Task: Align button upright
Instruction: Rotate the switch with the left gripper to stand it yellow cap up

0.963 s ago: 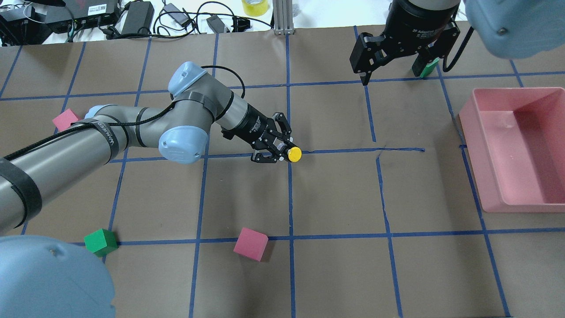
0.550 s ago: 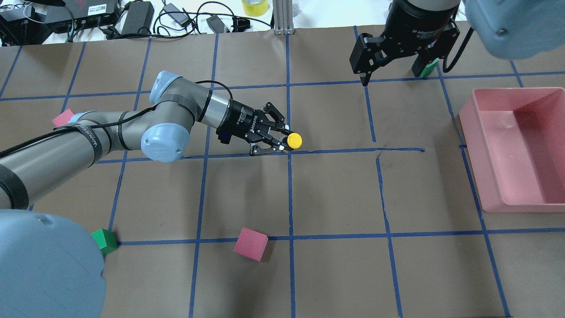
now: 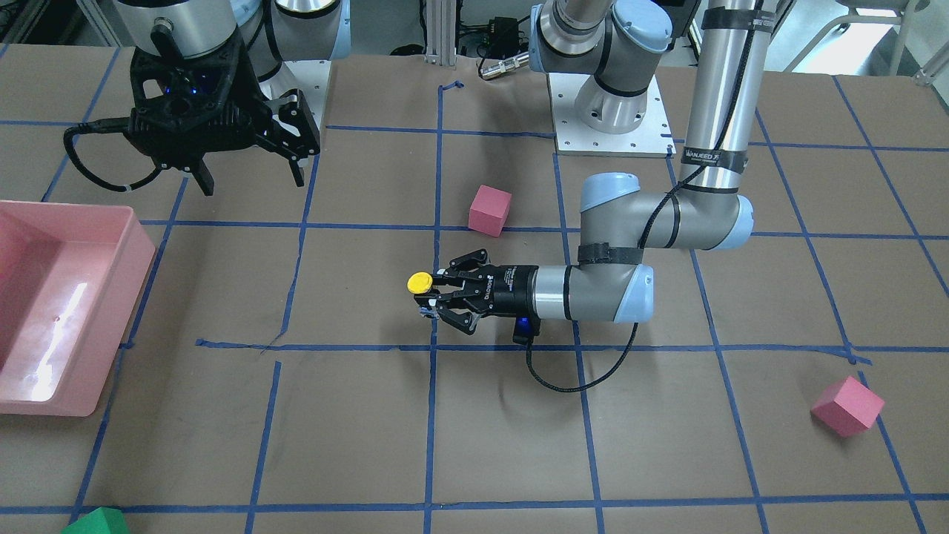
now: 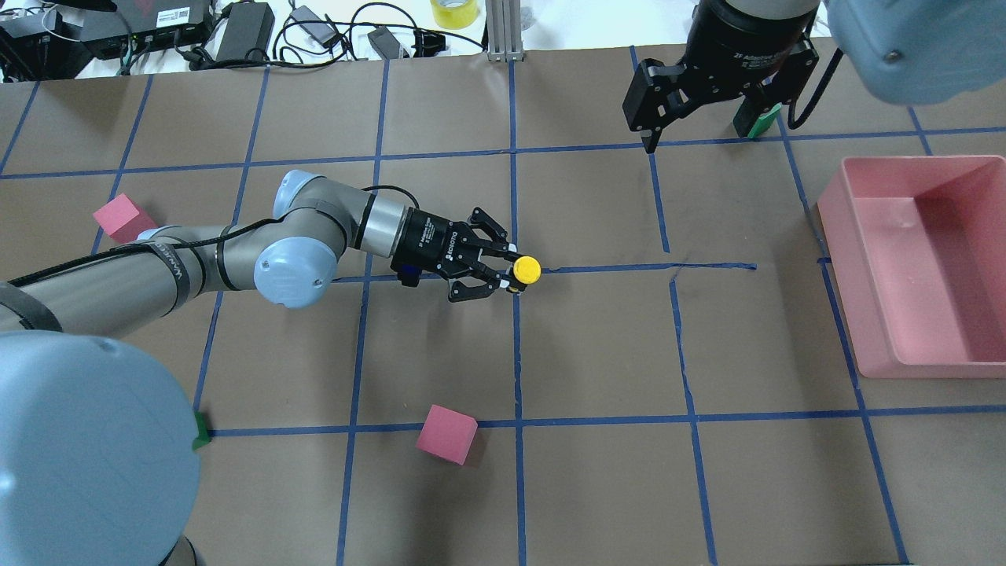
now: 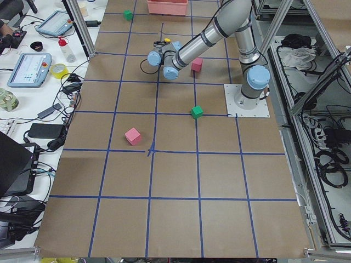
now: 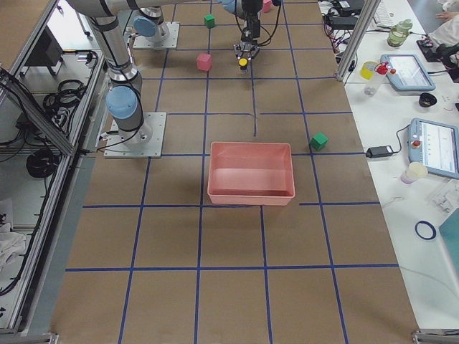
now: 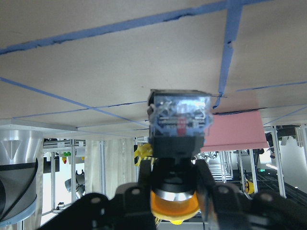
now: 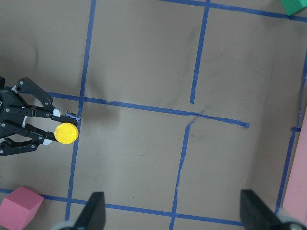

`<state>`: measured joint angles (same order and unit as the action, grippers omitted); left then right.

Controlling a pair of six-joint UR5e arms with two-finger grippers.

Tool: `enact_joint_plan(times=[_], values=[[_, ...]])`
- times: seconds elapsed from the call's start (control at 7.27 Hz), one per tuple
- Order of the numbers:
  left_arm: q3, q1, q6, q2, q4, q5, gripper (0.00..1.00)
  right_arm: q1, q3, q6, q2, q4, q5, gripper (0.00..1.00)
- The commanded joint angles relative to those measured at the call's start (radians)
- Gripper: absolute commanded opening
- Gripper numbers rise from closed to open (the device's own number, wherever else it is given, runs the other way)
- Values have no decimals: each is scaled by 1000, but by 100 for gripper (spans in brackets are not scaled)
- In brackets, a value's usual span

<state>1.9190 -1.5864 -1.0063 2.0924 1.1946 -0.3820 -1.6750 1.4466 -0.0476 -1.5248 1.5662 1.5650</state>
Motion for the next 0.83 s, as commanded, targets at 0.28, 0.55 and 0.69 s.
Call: enact_joint_plan(times=[0.28, 0.55, 0.69], values=[[5, 6, 9, 63, 7, 54, 0, 1, 0, 0, 0, 0, 0, 100], [3, 11, 9, 81, 7, 54, 0, 0, 2, 2, 0, 0, 0, 100], [5, 19, 11, 83, 7, 51, 0, 0, 5, 0, 0, 0, 0, 100]])
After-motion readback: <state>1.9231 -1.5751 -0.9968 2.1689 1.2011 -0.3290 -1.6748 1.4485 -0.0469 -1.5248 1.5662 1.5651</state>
